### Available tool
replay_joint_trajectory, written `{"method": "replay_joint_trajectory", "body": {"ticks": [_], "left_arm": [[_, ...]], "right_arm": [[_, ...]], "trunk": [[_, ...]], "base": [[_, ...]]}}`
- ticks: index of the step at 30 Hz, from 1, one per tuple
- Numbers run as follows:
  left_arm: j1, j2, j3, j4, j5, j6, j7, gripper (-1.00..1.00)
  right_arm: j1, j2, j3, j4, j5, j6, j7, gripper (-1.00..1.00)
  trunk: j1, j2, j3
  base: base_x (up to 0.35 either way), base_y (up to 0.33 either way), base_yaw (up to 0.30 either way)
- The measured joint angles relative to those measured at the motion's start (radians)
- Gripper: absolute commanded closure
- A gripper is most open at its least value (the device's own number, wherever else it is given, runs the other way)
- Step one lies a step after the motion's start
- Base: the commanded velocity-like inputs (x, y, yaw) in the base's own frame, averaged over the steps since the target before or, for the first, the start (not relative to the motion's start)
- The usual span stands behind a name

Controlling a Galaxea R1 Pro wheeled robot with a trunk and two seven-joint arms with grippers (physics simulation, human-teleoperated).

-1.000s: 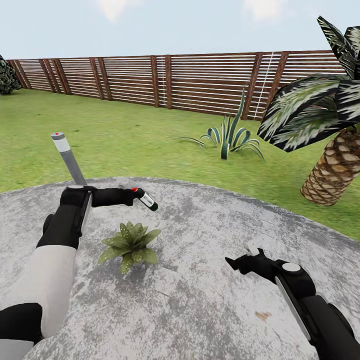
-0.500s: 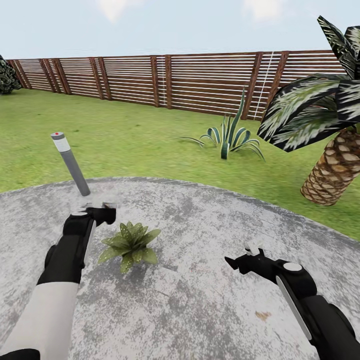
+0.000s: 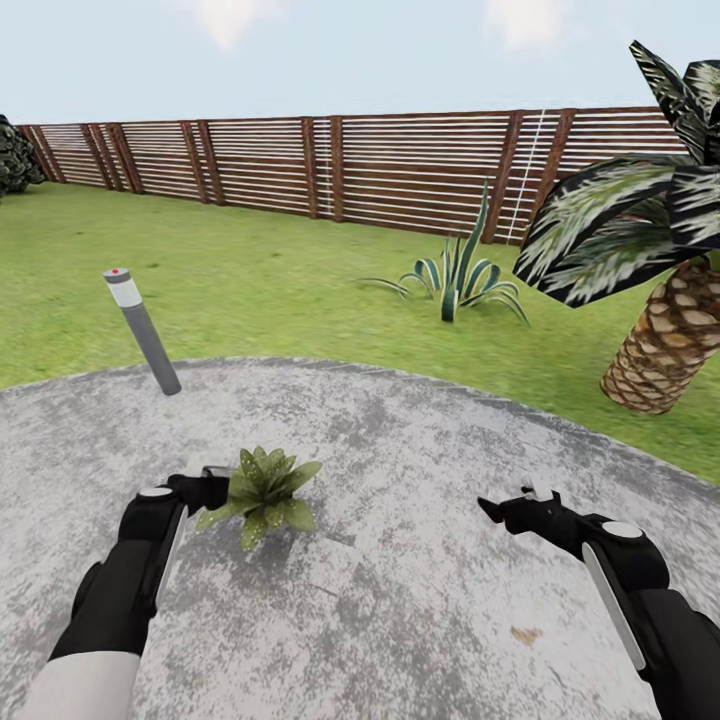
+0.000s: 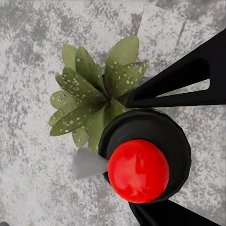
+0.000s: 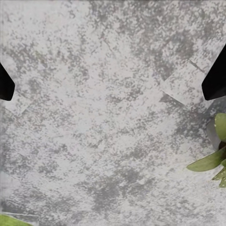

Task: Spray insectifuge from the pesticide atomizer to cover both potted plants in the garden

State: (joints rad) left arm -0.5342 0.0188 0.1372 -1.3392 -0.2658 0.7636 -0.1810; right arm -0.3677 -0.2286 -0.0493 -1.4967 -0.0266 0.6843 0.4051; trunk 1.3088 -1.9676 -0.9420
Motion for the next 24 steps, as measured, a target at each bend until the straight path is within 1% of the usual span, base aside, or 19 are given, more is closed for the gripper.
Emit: {"method": "replay_joint_trajectory", "body": {"ticks": [1, 6, 7, 11, 16, 24], "left_arm": [[0.004, 0.0, 0.001, 0.0, 0.0, 0.0, 0.0, 1.0], [0.063, 0.0, 0.0, -0.012, 0.0, 0.0, 0.0, 1.0], [0.066, 0.0, 0.0, -0.015, 0.0, 0.0, 0.0, 1.0], [0.072, -0.002, -0.024, -0.018, 0.002, 0.0, 0.001, 1.0], [0.073, -0.002, -0.032, -0.019, 0.001, 0.001, 0.001, 1.0], [0.073, -0.002, -0.032, -0.02, 0.002, 0.002, 0.0, 1.0]], "right_arm": [[0.0, 0.0, 0.0, 0.0, 0.0, 0.0, 0.0, -1.0], [0.0, 0.0, 0.0, 0.0, 0.002, 0.0, -0.002, -1.0], [0.0, 0.0, 0.0, 0.0, 0.002, 0.0, -0.003, -1.0], [0.0, 0.0, 0.0, -0.001, 0.002, 0.0, -0.003, -1.0], [0.0, 0.0, 0.0, -0.001, 0.002, 0.001, -0.003, -1.0], [0.0, 0.0, 0.0, -0.001, 0.003, 0.002, -0.003, -1.0]], "trunk": [[0.0, 0.0, 0.002], [0.0, 0.0, 0.01], [0.0, 0.0, 0.011], [0.0, 0.0, 0.018], [0.0, 0.0, 0.021], [0.0, 0.0, 0.021]], "base": [[0.0, 0.0, 0.0], [0.0, 0.0, 0.0], [0.0, 0.0, 0.0], [0.0, 0.0, 0.0], [0.0, 0.0, 0.017], [0.0, 0.0, 0.224]]}}
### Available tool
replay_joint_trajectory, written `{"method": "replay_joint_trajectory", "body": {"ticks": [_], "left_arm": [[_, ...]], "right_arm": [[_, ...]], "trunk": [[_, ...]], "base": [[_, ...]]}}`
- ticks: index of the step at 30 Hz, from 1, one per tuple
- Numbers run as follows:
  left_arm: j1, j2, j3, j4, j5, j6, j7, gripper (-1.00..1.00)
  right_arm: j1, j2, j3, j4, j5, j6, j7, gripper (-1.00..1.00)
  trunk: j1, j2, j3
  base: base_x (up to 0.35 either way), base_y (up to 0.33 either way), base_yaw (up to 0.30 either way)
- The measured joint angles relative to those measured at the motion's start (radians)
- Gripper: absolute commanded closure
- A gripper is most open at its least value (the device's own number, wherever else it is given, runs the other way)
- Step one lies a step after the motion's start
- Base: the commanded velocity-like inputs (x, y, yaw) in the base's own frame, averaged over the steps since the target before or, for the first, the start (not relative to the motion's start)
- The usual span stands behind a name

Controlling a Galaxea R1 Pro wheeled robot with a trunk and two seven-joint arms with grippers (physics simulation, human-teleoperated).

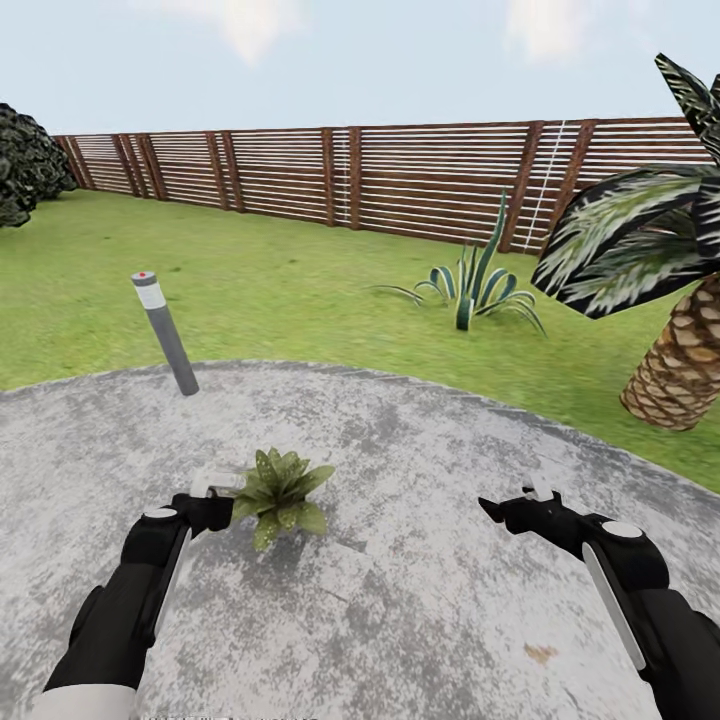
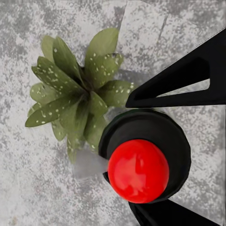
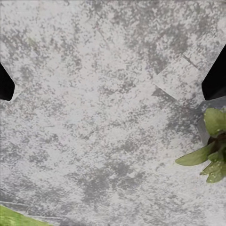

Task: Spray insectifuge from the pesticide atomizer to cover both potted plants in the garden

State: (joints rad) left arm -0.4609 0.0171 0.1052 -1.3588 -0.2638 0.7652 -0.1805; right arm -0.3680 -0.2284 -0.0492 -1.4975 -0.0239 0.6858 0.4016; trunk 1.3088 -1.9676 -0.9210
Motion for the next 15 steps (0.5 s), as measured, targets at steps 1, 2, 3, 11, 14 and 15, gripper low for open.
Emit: {"method": "replay_joint_trajectory", "body": {"ticks": [1, 2, 3, 11, 14, 15], "left_arm": [[0.0, 0.0, 0.0, 0.0, 0.0, 0.0, 0.0, 1.0], [0.0, 0.0, 0.0, 0.0, 0.0, 0.0, 0.0, 1.0], [0.0, 0.0, 0.0, 0.0, 0.0, 0.0, 0.0, 1.0], [0.0, -0.001, -0.002, 0.001, 0.0, 0.0, 0.0, 1.0], [0.0, -0.001, -0.002, 0.001, 0.0, 0.0, 0.0, 1.0], [0.0, -0.001, -0.002, 0.001, 0.0, 0.0, 0.0, 1.0]], "right_arm": [[0.0, 0.0, 0.0, 0.0, 0.0, 0.0, 0.0, -1.0], [0.0, 0.0, 0.0, 0.0, 0.0, 0.0, 0.0, -1.0], [0.0, 0.0, 0.0, 0.0, 0.0, 0.0, 0.0, -1.0], [0.0, 0.0, 0.0, 0.001, 0.0, 0.0, 0.0, -1.0], [0.0, 0.0, 0.0, 0.001, 0.0, 0.0, 0.0, -1.0], [0.0, 0.0, 0.0, 0.001, 0.0, 0.0, 0.0, -1.0]], "trunk": [[0.0, 0.0, 0.0], [0.0, 0.0, 0.0], [0.0, 0.0, 0.0], [0.0, 0.0, 0.0], [0.0, 0.0, 0.0], [0.0, 0.0, 0.0]], "base": [[0.0, 0.0, 0.261], [0.0, 0.0, 0.262], [0.0, 0.0, 0.263], [0.0, 0.0, 0.263], [0.0, 0.0, 0.263], [0.0, 0.0, 0.263]]}}
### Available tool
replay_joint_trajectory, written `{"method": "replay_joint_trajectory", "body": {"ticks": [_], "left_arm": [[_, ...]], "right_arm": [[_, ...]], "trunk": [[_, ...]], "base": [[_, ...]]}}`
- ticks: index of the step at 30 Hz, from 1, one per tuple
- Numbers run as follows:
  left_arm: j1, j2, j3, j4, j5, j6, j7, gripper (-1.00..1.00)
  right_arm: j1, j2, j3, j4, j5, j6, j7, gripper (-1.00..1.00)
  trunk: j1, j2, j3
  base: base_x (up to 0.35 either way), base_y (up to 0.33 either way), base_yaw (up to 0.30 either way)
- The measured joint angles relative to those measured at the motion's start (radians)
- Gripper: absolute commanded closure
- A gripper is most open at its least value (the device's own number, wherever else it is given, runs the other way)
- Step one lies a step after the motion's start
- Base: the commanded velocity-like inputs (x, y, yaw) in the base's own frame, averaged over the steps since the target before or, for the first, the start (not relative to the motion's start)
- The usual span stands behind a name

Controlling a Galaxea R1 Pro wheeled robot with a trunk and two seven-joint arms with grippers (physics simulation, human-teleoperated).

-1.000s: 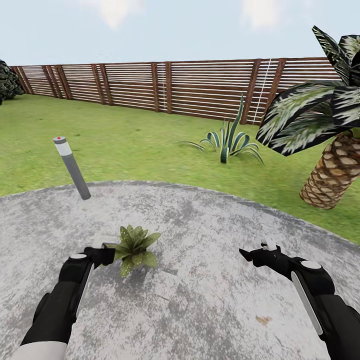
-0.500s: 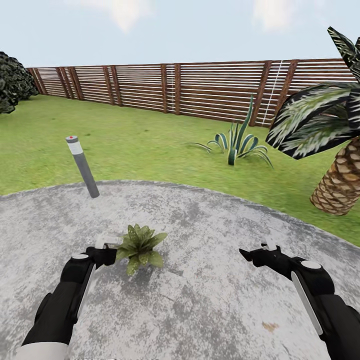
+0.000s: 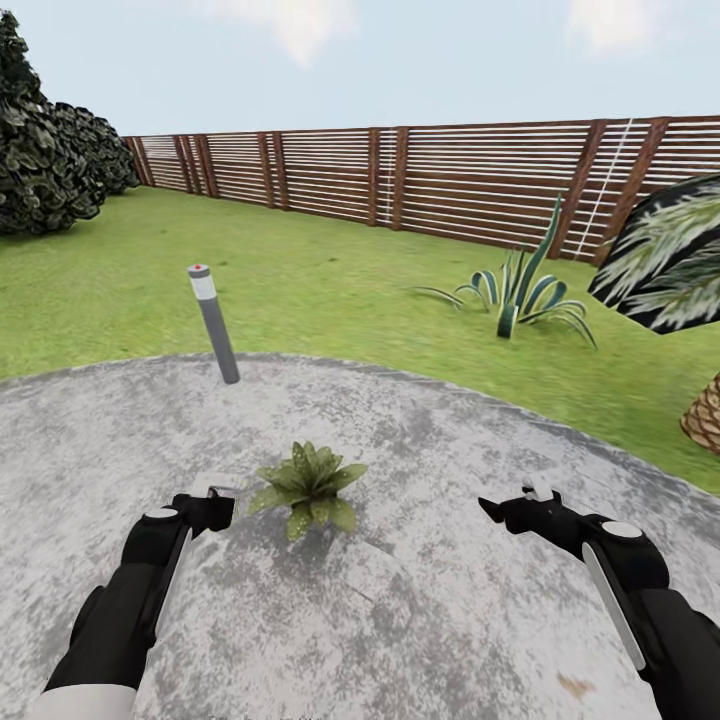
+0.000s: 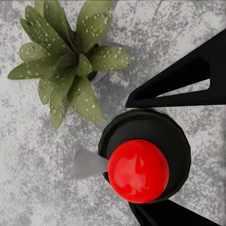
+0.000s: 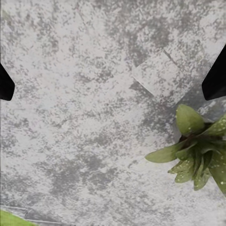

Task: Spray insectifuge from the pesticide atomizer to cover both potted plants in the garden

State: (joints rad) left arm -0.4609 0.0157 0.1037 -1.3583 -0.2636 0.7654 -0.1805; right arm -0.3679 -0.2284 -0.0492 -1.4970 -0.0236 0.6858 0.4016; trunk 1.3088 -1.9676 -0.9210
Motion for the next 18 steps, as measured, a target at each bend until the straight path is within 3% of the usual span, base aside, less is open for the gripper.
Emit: {"method": "replay_joint_trajectory", "body": {"ticks": [18], "left_arm": [[0.001, 0.0, -0.001, 0.0, 0.0, 0.003, 0.0, 1.0]], "right_arm": [[0.0, 0.0, 0.0, 0.001, 0.0, 0.0, 0.0, -1.0]], "trunk": [[0.0, 0.0, 0.0]], "base": [[0.0, 0.0, 0.263]]}}
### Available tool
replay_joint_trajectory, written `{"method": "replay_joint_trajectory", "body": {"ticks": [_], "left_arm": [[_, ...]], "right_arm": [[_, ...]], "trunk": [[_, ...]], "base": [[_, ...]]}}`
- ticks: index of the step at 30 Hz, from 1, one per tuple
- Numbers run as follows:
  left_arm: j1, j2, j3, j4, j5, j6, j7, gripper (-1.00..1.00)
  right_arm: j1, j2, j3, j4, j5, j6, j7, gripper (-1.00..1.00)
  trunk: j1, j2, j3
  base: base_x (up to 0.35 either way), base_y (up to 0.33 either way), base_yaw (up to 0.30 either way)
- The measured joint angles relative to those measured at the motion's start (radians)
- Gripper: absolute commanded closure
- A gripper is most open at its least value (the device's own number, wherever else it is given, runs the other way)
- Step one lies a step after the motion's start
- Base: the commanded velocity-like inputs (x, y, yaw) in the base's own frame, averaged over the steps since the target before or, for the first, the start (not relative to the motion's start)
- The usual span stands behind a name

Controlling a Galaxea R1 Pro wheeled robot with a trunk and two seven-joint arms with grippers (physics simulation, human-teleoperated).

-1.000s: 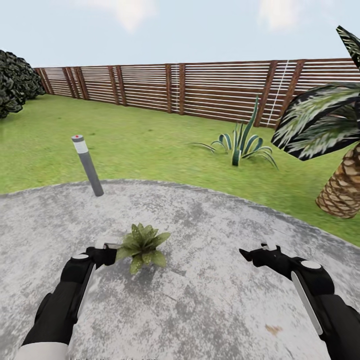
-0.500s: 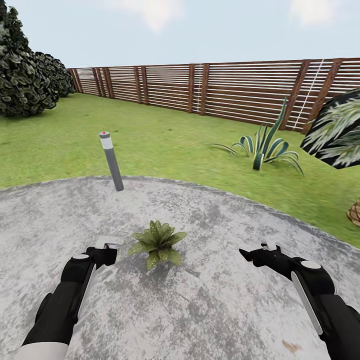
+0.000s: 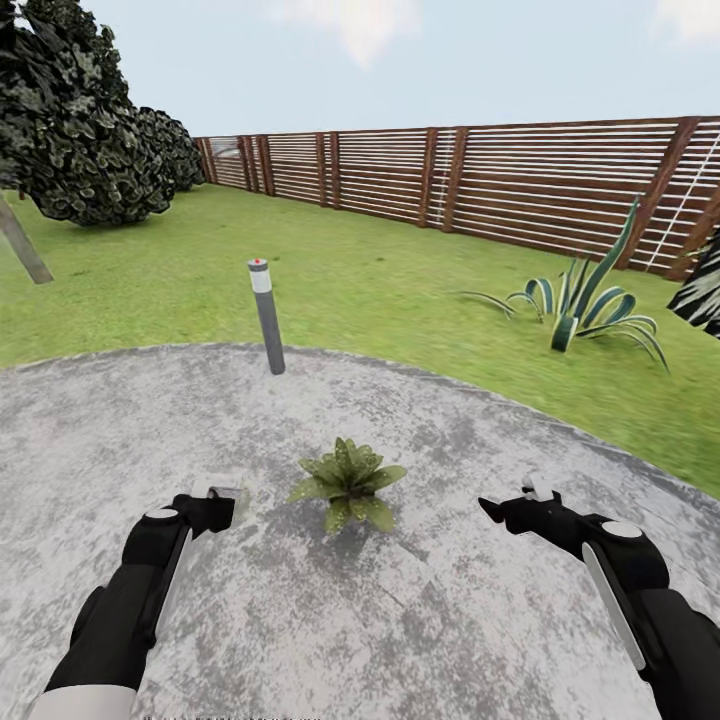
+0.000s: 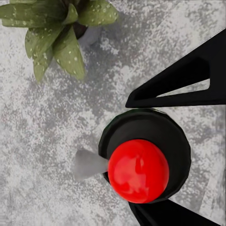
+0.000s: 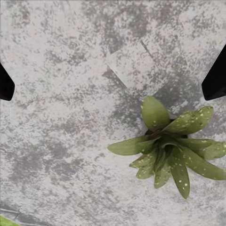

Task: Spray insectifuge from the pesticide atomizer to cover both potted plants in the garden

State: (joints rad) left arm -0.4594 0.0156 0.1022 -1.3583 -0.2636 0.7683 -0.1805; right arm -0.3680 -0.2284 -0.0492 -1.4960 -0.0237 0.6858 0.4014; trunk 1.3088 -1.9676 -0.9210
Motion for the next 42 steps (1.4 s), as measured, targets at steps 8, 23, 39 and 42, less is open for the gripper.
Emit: {"method": "replay_joint_trajectory", "body": {"ticks": [8, 23, 39, 42], "left_arm": [[0.0, 0.0, 0.0, 0.0, 0.001, 0.0, 0.0, 1.0], [0.0, 0.0, -0.046, 0.002, 0.002, 0.0, -0.001, 1.0], [0.0, 0.0, -0.049, 0.002, 0.002, 0.0, 0.0, 1.0], [0.0, -0.002, -0.049, 0.002, 0.002, 0.0, -0.001, 1.0]], "right_arm": [[0.0, 0.0, 0.0, 0.0, 0.0, 0.0, 0.0, -1.0], [0.0, 0.0, 0.0, 0.0, 0.001, 0.0, -0.001, -1.0], [0.0, 0.0, 0.0, 0.0, 0.001, -0.001, -0.001, -1.0], [0.0, 0.0, 0.0, 0.0, 0.001, -0.002, -0.001, -1.0]], "trunk": [[0.0, 0.0, 0.0], [0.0, 0.0, 0.0], [0.0, 0.0, 0.0], [0.0, 0.0, 0.0]], "base": [[0.0, 0.0, 0.263], [0.0, 0.0, 0.263], [0.0, 0.0, 0.263], [0.0, 0.0, 0.263]]}}
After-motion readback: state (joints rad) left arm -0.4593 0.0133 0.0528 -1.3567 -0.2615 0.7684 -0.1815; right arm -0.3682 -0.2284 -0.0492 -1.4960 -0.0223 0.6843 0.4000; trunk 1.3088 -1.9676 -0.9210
